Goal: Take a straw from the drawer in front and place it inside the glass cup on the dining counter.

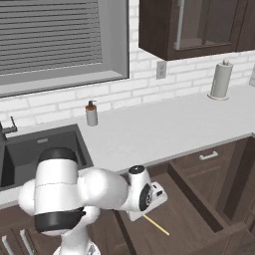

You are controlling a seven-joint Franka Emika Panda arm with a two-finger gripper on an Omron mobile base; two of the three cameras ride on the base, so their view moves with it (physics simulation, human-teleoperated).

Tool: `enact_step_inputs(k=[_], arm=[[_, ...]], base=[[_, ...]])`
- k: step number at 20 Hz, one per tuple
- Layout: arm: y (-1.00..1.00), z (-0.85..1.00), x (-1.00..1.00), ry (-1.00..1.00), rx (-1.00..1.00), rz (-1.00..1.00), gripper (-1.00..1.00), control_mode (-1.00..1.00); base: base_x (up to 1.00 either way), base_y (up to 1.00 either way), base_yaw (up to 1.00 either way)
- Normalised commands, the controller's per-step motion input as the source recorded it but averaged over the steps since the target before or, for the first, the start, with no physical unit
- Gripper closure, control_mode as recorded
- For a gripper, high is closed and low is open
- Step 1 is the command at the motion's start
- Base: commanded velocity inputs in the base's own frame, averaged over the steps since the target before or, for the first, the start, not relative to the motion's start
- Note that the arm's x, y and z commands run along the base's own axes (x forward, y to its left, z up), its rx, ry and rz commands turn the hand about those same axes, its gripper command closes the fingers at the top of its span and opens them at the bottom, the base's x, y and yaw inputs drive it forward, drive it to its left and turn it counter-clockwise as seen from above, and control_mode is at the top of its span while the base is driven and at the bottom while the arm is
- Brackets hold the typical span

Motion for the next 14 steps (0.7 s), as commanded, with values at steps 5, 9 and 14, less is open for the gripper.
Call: enact_step_inputs(k=[5, 9, 14], arm=[[-0.1, -0.26, 0.16, 0.03, 0.05, 0.0, -1.0, -1.0], [-0.15, -0.2, 0.13, 0.06, 0.05, 0.0, -1.0, -1.0], [-0.15, -0.16, 0.16, 0.04, 0.05, 0.0, -1.0, -1.0]], base=[[0.0, 0.0, 0.0], [0.0, 0.0, 0.0], [0.0, 0.0, 0.0]])
